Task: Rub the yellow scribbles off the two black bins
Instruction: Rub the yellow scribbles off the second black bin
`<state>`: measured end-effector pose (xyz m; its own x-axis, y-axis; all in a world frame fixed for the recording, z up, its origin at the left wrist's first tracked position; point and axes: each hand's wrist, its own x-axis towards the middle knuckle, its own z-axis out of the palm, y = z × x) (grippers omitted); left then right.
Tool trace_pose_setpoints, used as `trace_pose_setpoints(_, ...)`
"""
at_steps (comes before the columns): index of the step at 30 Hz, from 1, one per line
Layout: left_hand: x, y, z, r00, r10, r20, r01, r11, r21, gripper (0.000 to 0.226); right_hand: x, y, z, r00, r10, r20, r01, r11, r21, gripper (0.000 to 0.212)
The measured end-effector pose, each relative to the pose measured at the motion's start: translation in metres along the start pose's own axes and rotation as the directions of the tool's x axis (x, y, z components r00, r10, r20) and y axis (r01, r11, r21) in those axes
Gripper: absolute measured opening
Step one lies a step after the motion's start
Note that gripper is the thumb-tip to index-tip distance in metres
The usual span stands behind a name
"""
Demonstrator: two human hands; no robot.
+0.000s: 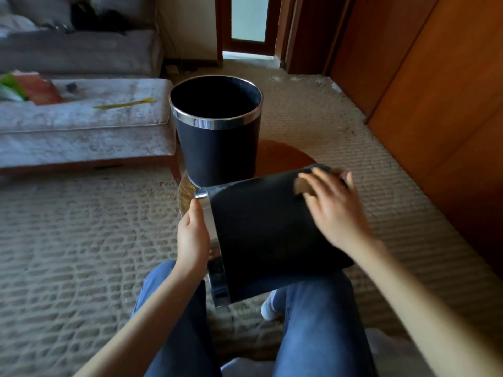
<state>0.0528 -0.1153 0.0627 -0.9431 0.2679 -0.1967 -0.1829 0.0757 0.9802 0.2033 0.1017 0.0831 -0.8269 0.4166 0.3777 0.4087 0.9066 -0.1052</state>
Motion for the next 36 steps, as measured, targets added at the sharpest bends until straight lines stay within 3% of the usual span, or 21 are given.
trace_pose_setpoints(3, 0.014, 0.014, 0.002, 0.992, -0.127, 0.02, 0.127, 0.992, 0.0, 0.039, -0.022, 0.039, -0.006, 0.998, -0.052, -0.032, 0.051, 0.998, -0.02, 0.048)
trace_pose_setpoints(7, 0.049, 0.03, 0.011, 0.947, -0.314, 0.066, 0.315, 0.949, -0.004, 0.03, -0.055, 0.03, 0.0, 0.986, -0.064, -0.155, 0.067, 0.998, 0.018, 0.046)
trace_pose_setpoints(12, 0.068, 0.018, 0.014, 0.943, -0.322, 0.087, 0.325, 0.946, -0.016, 0.025, -0.045, 0.029, -0.008, 0.985, -0.059, -0.164, 0.063, 0.998, 0.016, 0.044)
trace_pose_setpoints(17, 0.069, 0.01, 0.008, 0.95, -0.298, 0.088, 0.298, 0.954, 0.013, 0.03, 0.009, 0.019, -0.017, 0.999, 0.047, -0.022, -0.045, 0.996, 0.071, 0.048)
trace_pose_setpoints(27, 0.075, 0.005, 0.009, 0.959, -0.269, 0.087, 0.27, 0.963, 0.002, 0.025, -0.088, 0.018, -0.019, 0.968, 0.016, -0.249, 0.02, 0.99, 0.141, 0.047)
trace_pose_setpoints(34, 0.068, -0.001, 0.002, 0.971, -0.231, 0.065, 0.225, 0.971, 0.083, 0.042, -0.021, 0.005, -0.006, 0.963, 0.053, -0.262, -0.029, 0.995, 0.096, 0.041)
trace_pose_setpoints(36, 0.065, -0.001, 0.002, 0.972, -0.223, 0.074, 0.216, 0.972, 0.087, 0.046, 0.004, 0.001, -0.013, 0.978, 0.112, -0.178, -0.091, 0.988, 0.124, 0.038)
